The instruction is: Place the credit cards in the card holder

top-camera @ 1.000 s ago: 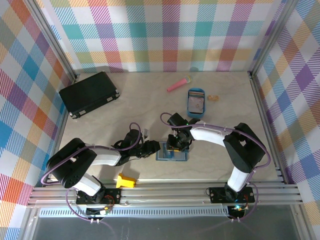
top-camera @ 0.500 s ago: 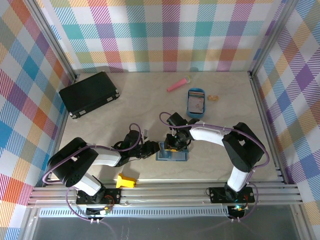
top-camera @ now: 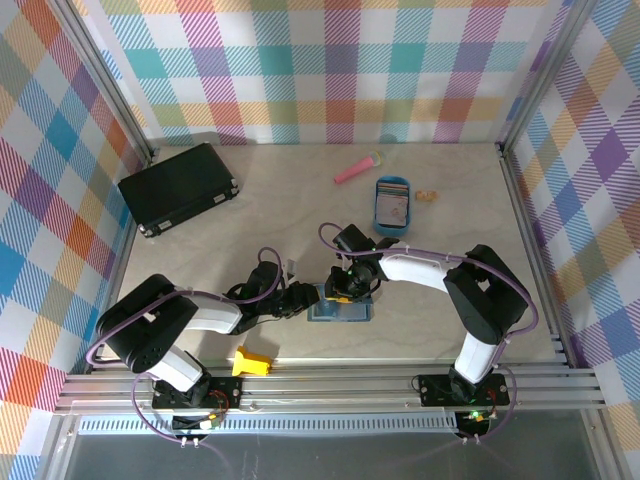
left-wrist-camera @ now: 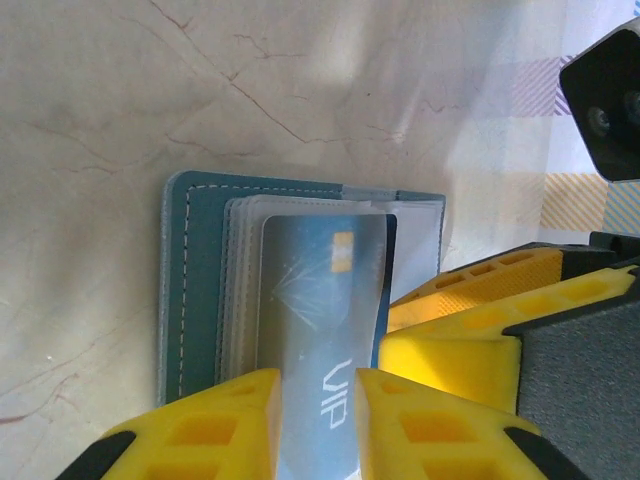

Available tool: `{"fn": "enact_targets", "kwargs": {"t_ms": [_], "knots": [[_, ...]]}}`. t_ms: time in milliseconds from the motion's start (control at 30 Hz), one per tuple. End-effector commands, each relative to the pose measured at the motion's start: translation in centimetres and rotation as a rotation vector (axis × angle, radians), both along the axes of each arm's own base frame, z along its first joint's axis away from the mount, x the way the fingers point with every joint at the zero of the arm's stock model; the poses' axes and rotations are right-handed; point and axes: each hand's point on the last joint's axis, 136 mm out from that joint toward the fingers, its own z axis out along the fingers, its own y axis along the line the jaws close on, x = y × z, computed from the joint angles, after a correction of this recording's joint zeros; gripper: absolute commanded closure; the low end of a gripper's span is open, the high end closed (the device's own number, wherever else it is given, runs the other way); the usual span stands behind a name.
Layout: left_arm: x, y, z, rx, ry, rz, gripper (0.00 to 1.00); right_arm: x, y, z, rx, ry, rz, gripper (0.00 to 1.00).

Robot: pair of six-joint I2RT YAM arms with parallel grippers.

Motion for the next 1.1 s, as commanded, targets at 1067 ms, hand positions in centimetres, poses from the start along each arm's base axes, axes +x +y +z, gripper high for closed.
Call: {"fn": "enact_targets", "kwargs": {"t_ms": [1067], "knots": [[-0.6, 4.9, 4.3, 0.245, -0.121, 0.057, 0.60, 0.9, -7.7, 4.5, -0.256, -0.201, -0.005, 0.57]]}}
